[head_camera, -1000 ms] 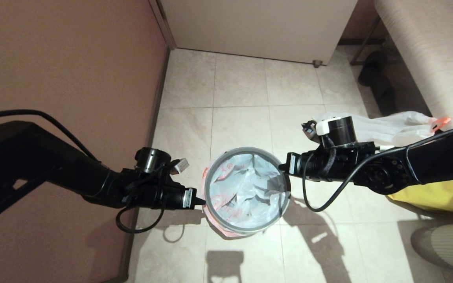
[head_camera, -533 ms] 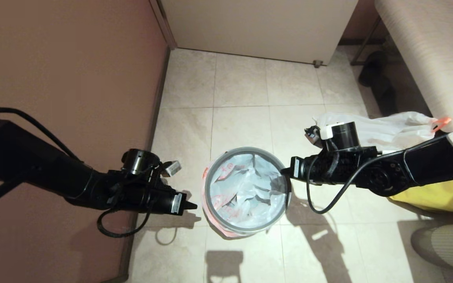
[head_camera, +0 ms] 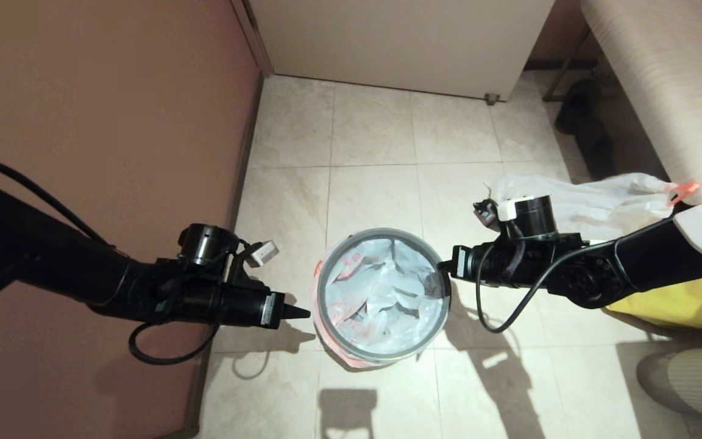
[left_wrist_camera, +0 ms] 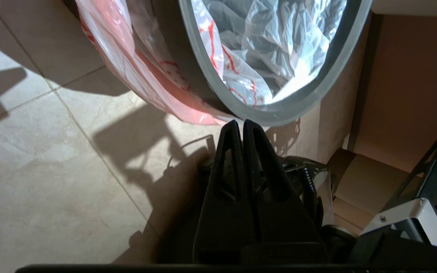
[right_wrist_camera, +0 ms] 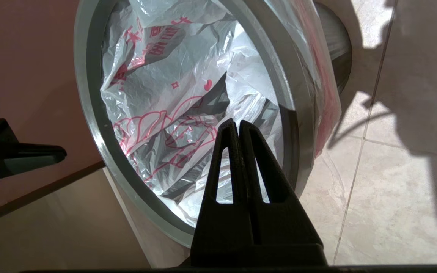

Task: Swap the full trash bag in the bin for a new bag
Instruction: Place the trash can ring on the trash can

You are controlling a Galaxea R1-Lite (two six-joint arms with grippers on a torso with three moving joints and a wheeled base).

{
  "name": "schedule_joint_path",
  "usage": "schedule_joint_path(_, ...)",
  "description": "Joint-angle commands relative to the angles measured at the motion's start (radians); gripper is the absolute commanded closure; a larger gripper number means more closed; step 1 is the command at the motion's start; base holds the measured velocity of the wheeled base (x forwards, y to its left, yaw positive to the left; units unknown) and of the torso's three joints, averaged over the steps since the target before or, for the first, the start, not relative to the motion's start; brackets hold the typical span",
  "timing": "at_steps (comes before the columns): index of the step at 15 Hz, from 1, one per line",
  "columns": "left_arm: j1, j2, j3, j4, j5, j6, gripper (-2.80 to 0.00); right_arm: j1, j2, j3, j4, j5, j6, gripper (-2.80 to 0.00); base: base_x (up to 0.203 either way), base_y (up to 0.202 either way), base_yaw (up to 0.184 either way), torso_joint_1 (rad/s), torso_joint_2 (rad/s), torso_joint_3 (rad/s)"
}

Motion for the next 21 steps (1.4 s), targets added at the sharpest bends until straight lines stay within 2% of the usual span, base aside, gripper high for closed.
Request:
schedule_joint_path(1,-0.004,0.037,0.001,-0.036,-0.004,-0.011,0.00,-0.001,0.020,0.001,-0.003,0.004,0.001,0.00,0.000,0.000,0.000,0.000,0.00,0.000)
schedule_joint_path(4,-0.036,0.145,0.049,-0.284,-0.003,-0.046,0.00,-0.001,0.056,0.008,-0.086,0.004,-0.001,0.00,0.000,0.000,0.000,0.000,0.00,0.000)
schedule_joint_path(6,-0.040,0.166,0.059,-0.366,-0.003,-0.106,0.00,-0.001,0.089,0.013,-0.147,0.005,0.003,0.00,0.000,0.000,0.000,0.000,0.00,0.000)
schedule_joint_path(7,-0.047,0.168,0.056,-0.380,-0.003,-0.129,0.00,0.000,0.095,0.028,-0.152,0.007,0.003,0.00,0.000,0.000,0.000,0.000,0.00,0.000)
schedule_joint_path(16,-0.060,0.183,0.045,-0.395,-0.003,-0.139,0.00,0.014,0.176,0.036,-0.190,0.016,0.001,0.00,0.000,0.000,0.000,0.000,0.00,0.000)
schedule_joint_path(19,-0.060,0.195,0.045,-0.464,-0.001,-0.210,0.00,0.010,0.230,0.024,-0.214,0.012,0.001,0.00,0.000,0.000,0.000,0.000,0.00,0.000)
schedule_joint_path(21,-0.060,0.203,0.042,-0.481,-0.001,-0.229,0.00,0.007,0.250,0.024,-0.241,0.011,0.002,0.00,0.000,0.000,0.000,0.000,0.00,0.000)
